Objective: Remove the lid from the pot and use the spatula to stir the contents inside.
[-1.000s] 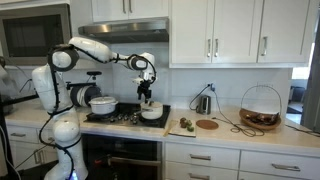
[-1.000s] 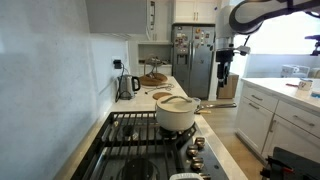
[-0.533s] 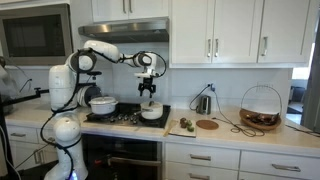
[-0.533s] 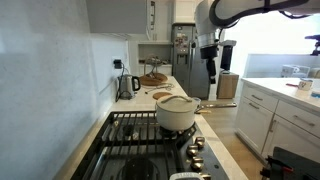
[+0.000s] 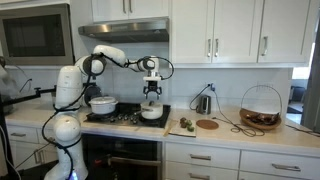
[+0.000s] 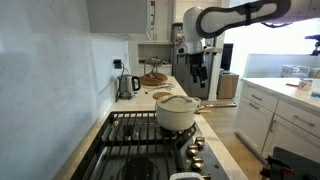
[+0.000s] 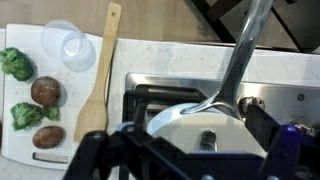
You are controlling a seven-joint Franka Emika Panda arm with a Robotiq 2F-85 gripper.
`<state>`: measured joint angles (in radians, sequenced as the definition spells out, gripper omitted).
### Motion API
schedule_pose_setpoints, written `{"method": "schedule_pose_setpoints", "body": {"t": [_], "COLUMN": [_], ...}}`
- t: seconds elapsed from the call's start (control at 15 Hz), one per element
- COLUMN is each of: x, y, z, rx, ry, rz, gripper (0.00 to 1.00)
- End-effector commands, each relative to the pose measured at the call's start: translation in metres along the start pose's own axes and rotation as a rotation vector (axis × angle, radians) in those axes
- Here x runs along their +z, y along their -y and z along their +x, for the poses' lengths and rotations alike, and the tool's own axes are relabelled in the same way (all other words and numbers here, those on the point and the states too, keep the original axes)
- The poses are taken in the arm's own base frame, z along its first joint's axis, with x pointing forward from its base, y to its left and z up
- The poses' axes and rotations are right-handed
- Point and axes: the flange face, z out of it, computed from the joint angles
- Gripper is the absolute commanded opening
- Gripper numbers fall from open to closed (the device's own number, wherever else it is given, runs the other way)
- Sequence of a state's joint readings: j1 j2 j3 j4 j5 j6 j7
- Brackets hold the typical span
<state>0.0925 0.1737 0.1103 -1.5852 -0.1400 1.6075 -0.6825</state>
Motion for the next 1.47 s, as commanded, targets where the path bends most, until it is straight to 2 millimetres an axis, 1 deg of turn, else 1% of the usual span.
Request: {"method": "schedule_pose_setpoints", "body": {"t": [0.0,0.27,0.53,0.8,1.4], "x": [0.001,0.009,0.013,0.013,0.024], "y": [-0.003,0.002,0.007,0.01,0.015], "z": [0.028,0.052,0.067,0.065,0.077], "rx": [-0.095,-0.133,-0.128,-0.126,-0.137], "ry": [-0.083,-0.137,-0.159,-0.187,-0.187], "rz": [-0.034,-0.016,0.038,0.063,0.077], "gripper": [1.0,1.0,1.0,1.0,1.0]}}
